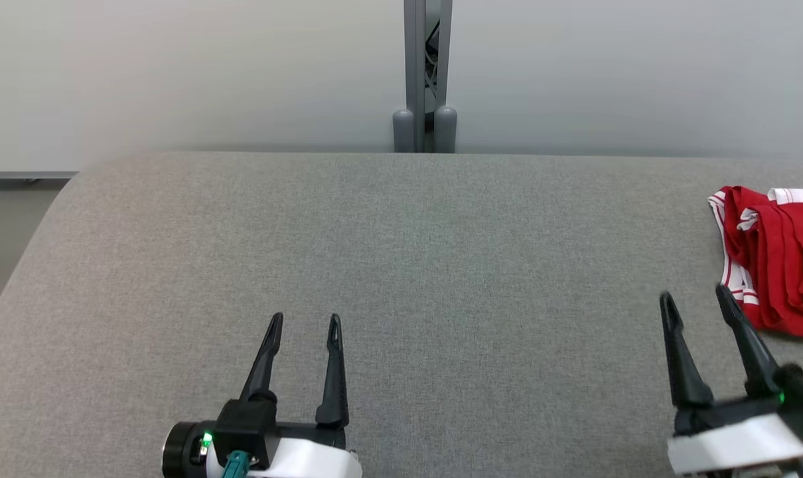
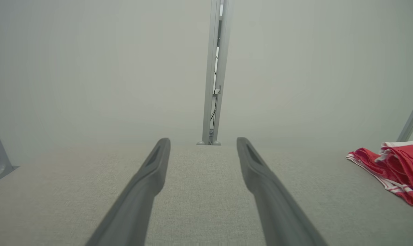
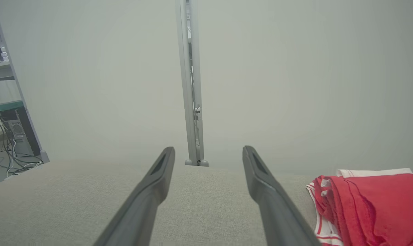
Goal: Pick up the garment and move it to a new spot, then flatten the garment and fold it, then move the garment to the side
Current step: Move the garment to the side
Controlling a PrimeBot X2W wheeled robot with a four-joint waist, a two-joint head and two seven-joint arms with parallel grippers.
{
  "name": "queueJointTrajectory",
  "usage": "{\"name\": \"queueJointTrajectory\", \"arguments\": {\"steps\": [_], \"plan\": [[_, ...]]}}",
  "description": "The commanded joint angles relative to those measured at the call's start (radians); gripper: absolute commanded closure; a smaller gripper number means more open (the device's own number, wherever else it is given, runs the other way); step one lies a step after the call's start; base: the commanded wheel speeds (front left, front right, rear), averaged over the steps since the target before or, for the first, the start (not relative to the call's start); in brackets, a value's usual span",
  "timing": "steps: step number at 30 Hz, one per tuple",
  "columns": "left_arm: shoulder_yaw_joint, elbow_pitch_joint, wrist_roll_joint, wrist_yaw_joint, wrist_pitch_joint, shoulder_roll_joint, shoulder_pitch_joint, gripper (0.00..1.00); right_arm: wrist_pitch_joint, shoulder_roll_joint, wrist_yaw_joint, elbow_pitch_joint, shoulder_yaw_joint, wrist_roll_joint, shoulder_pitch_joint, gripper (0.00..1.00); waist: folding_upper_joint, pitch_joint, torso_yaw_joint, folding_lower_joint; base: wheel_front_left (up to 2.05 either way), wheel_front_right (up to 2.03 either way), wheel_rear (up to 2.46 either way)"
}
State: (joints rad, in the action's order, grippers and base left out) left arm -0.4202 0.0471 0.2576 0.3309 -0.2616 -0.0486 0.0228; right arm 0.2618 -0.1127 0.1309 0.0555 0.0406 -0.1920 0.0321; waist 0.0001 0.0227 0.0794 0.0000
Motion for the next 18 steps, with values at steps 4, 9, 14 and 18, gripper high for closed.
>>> {"name": "queueJointTrajectory", "arguments": {"steps": [4,9,14,18], "plan": [[0.023,-0.002,-0.023,-0.025,-0.004,-0.004,-0.031,0.0,0.004,0.008,0.0,-0.026,-0.035,0.016,-0.087,0.0,-0.0001,-0.018,0.002,0.0,0.0,0.0,0.0],[0.046,-0.016,-0.063,-0.066,-0.004,-0.004,-0.063,0.0,0.004,0.023,0.0,-0.042,-0.048,0.041,-0.151,0.0,-0.0001,-0.028,-0.001,0.0,0.0,0.0,0.0],[0.068,-0.028,-0.071,-0.095,-0.004,-0.004,-0.095,0.0,0.004,0.036,0.0,-0.052,-0.036,0.047,-0.179,0.0,-0.0001,-0.035,-0.011,0.0,0.0,0.0,0.0],[0.074,-0.028,-0.064,-0.11,-0.004,-0.004,-0.106,0.0,0.004,0.04,0.0,-0.045,-0.031,0.05,-0.186,0.0,-0.0001,-0.042,-0.013,0.0,0.0,0.0,0.0]]}}
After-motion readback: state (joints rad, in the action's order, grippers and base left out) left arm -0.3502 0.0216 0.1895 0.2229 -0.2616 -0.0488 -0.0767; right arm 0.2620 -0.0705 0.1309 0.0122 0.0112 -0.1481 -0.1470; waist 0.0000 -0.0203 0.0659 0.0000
